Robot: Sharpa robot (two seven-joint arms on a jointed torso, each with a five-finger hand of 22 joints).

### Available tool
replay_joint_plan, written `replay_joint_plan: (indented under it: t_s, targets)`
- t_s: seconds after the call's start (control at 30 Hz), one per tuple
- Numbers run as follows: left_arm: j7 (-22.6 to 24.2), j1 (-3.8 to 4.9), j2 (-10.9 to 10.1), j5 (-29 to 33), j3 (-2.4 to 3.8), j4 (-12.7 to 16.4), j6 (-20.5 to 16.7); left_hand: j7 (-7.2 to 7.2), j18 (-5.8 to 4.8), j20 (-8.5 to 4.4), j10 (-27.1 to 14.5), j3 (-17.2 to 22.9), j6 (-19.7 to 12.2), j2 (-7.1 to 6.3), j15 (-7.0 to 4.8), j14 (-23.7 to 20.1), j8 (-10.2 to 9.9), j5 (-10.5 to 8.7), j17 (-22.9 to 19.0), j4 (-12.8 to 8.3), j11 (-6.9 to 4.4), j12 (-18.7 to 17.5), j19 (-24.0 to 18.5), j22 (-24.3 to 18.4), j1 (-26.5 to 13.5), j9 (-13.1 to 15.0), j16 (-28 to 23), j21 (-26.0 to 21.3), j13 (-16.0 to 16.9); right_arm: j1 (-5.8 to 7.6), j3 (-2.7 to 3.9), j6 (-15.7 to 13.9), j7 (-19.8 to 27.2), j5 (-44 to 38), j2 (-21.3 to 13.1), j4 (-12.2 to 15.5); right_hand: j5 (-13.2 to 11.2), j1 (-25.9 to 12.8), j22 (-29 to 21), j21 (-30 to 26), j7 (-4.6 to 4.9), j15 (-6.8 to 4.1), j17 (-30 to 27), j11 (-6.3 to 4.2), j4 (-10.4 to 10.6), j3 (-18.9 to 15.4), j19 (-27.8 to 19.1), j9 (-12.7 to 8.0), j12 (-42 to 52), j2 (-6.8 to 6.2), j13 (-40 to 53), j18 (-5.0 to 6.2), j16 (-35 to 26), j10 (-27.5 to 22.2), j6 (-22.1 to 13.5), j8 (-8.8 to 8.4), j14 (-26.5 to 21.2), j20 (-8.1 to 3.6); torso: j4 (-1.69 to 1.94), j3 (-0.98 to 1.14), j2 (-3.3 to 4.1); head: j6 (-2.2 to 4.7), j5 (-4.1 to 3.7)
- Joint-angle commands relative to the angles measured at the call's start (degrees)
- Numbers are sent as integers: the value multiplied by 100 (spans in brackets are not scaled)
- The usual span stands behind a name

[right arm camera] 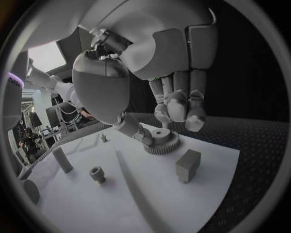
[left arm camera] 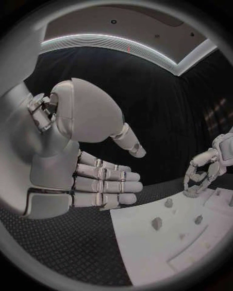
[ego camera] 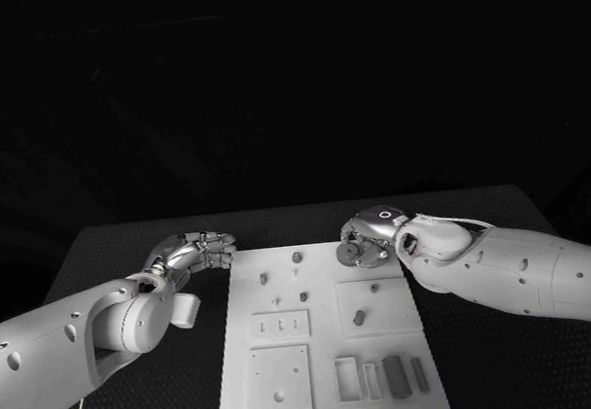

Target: Assemble the parts on the task board

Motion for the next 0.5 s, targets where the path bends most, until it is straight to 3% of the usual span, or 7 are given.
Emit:
replay_joint_plan:
  t_s: [0.03, 0.5]
  targets:
    - [36, 4, 3, 18, 5, 22, 40, 18, 68, 11, 7, 28, -40, 9, 14, 13, -27, -11, -10, 7, 36, -22, -11, 113, -67, 6, 24, 40, 6, -5, -14, -187, -196, -370, -23, 124, 58, -26, 78, 32, 8, -47, 10, -41, 3, 51, 34, 25, 40, -16, -14, 246, -31, 12, 668, 19, -1, -50, -1, -8, -3, 2, -2]
    - [41, 4, -5, 19, 5, 34, 29, 19, 68, 12, 4, 30, -39, 11, 14, 12, -28, -10, -12, 9, 37, -28, -13, 112, -74, 9, 26, 41, 7, 97, -5, -418, -418, -793, -63, 651, -77, -4, 77, 67, -19, -71, 38, -68, 92, 211, 71, 35, 53, -115, -61, 246, -58, 52, 740, 32, 25, -68, 1, -10, 0, 30, 6]
